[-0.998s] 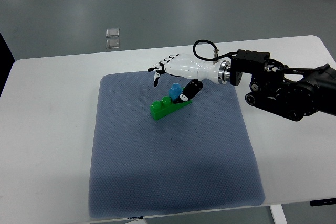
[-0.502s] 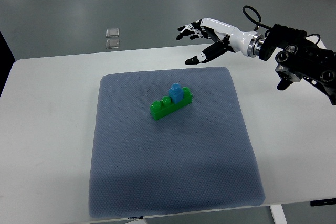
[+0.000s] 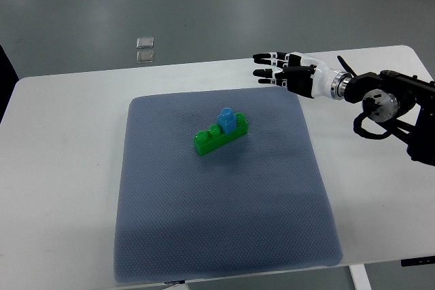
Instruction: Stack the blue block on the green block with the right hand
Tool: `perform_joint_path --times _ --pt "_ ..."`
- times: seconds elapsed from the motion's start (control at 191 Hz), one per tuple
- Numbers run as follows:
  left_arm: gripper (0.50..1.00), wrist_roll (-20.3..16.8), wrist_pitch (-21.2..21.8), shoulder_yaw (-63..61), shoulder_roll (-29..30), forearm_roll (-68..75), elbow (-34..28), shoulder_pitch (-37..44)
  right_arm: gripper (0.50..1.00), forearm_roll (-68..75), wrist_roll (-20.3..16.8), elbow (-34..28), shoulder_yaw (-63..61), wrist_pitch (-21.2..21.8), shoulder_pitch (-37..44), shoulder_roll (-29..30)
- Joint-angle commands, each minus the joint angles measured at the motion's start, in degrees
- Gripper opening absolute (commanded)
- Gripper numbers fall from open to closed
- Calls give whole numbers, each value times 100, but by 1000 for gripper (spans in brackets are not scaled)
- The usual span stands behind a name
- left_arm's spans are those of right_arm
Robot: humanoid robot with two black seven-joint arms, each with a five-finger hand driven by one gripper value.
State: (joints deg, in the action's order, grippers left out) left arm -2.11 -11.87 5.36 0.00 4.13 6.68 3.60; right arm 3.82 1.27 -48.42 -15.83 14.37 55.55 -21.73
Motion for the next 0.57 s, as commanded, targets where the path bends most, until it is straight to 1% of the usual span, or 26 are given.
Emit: perform_joint_path --times 0.0,0.099,0.371,0.46,0.564 --pt "1000 0 0 0 0 0 0 0 915 348 -3 105 -16 -4 -53 46" --pt "1000 0 0 0 0 0 0 0 917 664 49 254 -16 -4 -115 178" --pt "1000 0 0 0 0 0 0 0 917 691 84 676 -43 -4 -203 301" --pt "1000 0 0 0 0 0 0 0 917 682 76 834 -315 -13 -264 380" --pt "1000 0 0 0 0 0 0 0 917 594 84 879 -570 -39 -335 416"
